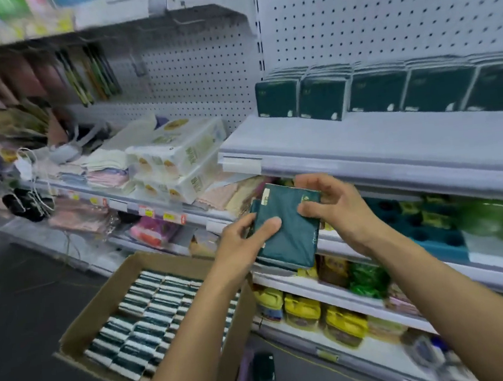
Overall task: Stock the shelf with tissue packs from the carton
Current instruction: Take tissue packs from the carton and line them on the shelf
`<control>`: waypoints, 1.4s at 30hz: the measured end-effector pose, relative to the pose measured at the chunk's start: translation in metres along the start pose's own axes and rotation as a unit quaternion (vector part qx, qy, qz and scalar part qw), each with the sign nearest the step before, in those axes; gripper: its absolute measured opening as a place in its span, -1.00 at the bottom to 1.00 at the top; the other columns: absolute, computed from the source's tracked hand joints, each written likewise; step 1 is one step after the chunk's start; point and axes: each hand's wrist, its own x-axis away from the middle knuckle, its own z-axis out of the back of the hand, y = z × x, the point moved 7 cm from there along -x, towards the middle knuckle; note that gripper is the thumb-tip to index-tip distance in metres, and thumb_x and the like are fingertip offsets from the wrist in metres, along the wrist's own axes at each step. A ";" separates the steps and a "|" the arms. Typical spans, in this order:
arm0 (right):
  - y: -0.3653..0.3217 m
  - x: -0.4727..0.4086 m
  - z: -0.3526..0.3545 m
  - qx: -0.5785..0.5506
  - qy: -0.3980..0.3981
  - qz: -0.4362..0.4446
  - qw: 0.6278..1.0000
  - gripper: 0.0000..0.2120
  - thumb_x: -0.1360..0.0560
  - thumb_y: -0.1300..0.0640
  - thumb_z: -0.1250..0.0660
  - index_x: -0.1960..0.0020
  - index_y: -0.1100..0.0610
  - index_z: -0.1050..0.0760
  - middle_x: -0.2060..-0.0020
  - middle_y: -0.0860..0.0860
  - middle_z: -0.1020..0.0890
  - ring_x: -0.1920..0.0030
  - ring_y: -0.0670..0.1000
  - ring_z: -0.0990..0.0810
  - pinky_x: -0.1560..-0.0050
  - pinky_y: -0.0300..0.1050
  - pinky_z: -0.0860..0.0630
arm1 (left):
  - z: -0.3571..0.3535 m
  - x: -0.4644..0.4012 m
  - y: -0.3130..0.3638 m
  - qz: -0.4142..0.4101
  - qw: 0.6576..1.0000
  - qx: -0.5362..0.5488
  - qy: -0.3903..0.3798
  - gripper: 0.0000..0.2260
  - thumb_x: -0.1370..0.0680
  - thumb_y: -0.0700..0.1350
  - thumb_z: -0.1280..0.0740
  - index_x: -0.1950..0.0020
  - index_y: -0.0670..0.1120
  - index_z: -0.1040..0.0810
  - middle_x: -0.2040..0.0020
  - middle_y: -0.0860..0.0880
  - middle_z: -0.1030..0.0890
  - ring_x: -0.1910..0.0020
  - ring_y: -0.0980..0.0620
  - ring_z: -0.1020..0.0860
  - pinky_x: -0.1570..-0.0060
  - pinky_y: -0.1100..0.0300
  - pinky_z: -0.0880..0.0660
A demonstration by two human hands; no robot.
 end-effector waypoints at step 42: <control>-0.052 -0.145 0.228 0.434 0.285 0.103 0.848 -0.62 -0.40 0.12 -0.54 -0.17 -0.05 -0.53 -0.10 -0.12 -0.39 0.12 -0.14 -0.44 0.04 -0.23 -0.42 | -0.121 -0.273 0.112 -0.121 0.972 -0.080 -0.183 -0.50 -0.44 -0.20 -0.53 -0.36 0.02 -0.54 -0.16 0.09 -0.62 -0.07 0.26 -0.59 0.06 0.38 -0.56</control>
